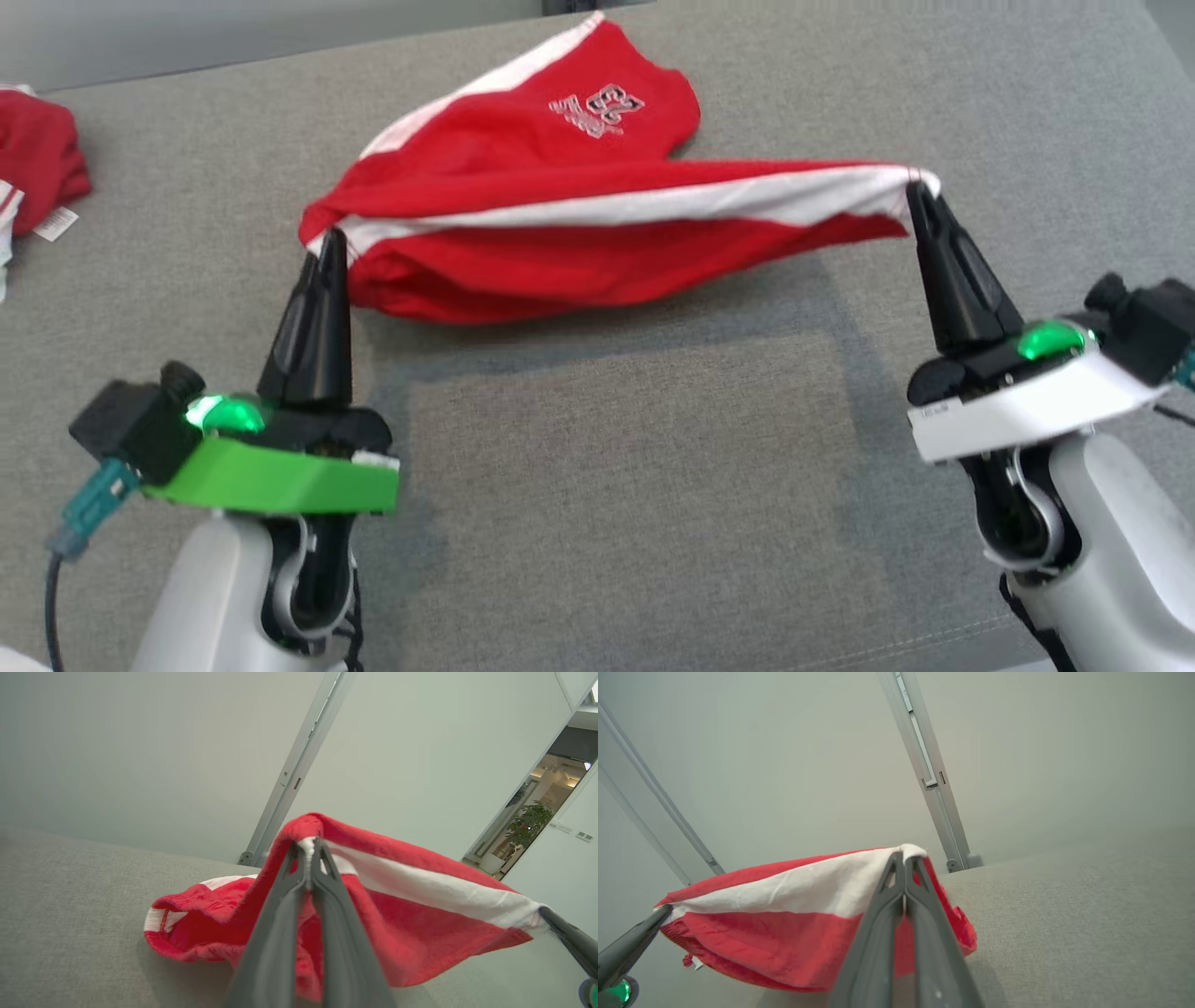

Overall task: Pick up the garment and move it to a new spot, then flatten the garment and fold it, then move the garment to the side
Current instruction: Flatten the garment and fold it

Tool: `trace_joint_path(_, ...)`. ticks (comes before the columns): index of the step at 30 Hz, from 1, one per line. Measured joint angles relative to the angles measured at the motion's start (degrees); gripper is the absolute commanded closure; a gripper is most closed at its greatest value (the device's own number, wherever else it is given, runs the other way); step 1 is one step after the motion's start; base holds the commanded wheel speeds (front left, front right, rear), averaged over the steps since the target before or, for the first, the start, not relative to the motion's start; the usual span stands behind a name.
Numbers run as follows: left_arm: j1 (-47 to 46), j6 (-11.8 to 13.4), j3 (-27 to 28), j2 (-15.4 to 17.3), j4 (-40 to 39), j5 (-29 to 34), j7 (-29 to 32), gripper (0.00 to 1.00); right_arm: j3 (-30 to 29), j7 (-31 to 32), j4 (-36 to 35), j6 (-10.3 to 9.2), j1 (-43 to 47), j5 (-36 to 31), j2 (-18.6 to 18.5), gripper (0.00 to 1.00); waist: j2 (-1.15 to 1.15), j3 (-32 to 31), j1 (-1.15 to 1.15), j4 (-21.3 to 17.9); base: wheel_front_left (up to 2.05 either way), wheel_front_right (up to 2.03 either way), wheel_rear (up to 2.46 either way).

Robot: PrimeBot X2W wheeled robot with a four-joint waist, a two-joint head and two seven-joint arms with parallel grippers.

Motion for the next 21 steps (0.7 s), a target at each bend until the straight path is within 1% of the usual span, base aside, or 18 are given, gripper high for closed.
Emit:
trace_joint_path(8, 14.47, -0.04, 3.19, -4.7, -9.89, 1.93, 0.0, 1.0, -3.6, 0.0, -9.28, 0.0, 14.35, -0.1, 0.12, 1.0, 0.0, -6.0, 0.0, 0.4, 0.0, 0.0, 0.0)
trace_joint_path(10, 17.19, -0.04, 3.7, -5.41, -12.27, 1.96, 0.0, 1.0, -4.12, 0.0, -11.67, 0.0, 17.0, 0.12, 0.0, 1.0, 0.0, -7.29, 0.0, 0.27, 0.0, 0.0, 0.0)
trace_joint_path(13, 21.35, -0.04, 4.38, -6.32, -15.62, 2.42, 0.0, 1.0, -4.66, 0.0, -15.1, 0.0, 20.64, -0.26, -1.11, 1.0, 0.0, -8.94, 0.0, -0.11, 0.0, 0.0, 0.0)
trace_joint_path(17, 26.41, -0.04, 4.42, -6.84, -17.48, 2.48, 0.0, 1.0, -4.95, 0.97, -18.2, 0.0, 24.66, -1.45, -2.52, 1.0, 0.0, -10.09, 0.0, -0.7, 0.0, 0.0, 0.0)
trace_joint_path(21, 29.27, -0.04, 4.05, -7.39, -16.92, 1.51, 0.0, 1.0, -5.24, 2.04, -17.93, 0.01, 26.2, -1.81, -3.02, 1.0, 0.0, -9.89, 0.0, -0.32, 0.0, 0.0, 0.0)
